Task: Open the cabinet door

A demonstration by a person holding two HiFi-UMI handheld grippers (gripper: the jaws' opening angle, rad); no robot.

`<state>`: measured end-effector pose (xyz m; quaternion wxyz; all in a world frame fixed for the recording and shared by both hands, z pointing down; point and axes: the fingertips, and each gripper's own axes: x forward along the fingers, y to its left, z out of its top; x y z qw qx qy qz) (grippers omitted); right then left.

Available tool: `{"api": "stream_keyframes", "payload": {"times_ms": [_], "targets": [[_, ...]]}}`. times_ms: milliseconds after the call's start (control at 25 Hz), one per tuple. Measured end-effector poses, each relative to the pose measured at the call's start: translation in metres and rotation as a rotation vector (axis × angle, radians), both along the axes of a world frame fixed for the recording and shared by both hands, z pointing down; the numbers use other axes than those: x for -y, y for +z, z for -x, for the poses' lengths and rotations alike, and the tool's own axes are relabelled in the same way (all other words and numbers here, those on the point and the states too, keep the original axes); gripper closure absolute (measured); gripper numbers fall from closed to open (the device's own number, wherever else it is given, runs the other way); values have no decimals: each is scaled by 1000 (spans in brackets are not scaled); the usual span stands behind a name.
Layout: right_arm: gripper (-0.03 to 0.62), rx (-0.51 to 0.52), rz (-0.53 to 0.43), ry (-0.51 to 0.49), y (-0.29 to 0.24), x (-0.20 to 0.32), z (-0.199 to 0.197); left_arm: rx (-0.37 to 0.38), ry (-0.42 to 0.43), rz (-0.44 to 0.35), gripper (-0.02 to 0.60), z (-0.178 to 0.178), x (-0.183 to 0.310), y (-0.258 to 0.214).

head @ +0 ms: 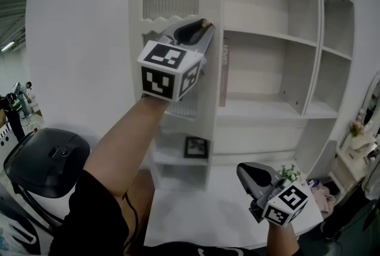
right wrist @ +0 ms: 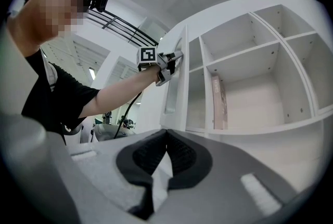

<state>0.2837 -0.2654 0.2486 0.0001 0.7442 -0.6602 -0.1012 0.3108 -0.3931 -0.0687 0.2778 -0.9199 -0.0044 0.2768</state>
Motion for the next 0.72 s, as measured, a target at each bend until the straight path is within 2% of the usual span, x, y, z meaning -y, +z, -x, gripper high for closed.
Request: {"api": "stream_keyframes", "payload": {"times_ms": [720], "targets": [[592,-36,6,73,-11,6,81,10,122,11,508,73,-1,-1]]}}
